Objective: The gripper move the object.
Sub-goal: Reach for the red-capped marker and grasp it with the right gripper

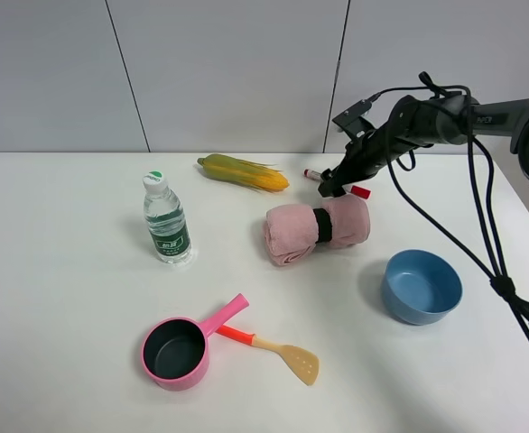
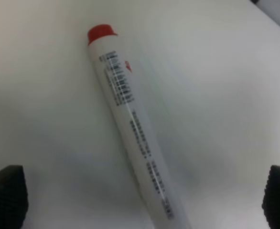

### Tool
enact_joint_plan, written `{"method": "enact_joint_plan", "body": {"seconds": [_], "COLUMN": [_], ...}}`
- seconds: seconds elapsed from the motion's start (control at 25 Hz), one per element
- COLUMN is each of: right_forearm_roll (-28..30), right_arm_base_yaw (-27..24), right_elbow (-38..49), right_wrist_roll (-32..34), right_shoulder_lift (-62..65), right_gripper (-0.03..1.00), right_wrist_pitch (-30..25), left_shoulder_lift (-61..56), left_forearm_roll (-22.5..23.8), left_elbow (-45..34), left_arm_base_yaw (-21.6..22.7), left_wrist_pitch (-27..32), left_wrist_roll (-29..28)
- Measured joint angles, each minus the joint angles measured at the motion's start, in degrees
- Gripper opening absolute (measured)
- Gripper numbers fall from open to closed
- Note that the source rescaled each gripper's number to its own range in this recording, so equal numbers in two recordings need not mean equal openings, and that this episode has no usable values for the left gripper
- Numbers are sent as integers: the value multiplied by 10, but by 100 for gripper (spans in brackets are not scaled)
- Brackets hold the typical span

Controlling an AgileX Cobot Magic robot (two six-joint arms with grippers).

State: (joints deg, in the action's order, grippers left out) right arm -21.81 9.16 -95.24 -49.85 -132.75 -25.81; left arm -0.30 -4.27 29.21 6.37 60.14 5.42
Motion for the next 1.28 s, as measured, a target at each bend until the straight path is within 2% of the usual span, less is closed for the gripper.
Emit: {"method": "enact_joint_plan", "body": {"seconds": [0.36, 0.6, 0.96, 1.12, 1.28], "right_forearm_roll": [-8, -46, -50, -54, -55], "right_arm_base_yaw": [-1, -1, -1, -1, -1], "right_elbow": [0, 0, -1, -1, -2], "right_wrist_roll": [0, 0, 1, 1, 11], "right_shoulder_lift": [-10, -16, -26, -27, -27], "right_gripper": [100, 86, 79, 62, 31], "right_wrist_pitch": [12, 20, 22, 22, 11], "left_shoulder_lift": [0, 0, 0, 0, 0], "left_forearm_roll": [0, 0, 0, 0, 0], "left_elbow": [0, 0, 0, 0, 0], "left_arm_base_yaw": [0, 0, 0, 0, 0], "left_wrist_pitch": [0, 0, 0, 0, 0], "left_wrist_roll": [0, 0, 0, 0, 0]}}
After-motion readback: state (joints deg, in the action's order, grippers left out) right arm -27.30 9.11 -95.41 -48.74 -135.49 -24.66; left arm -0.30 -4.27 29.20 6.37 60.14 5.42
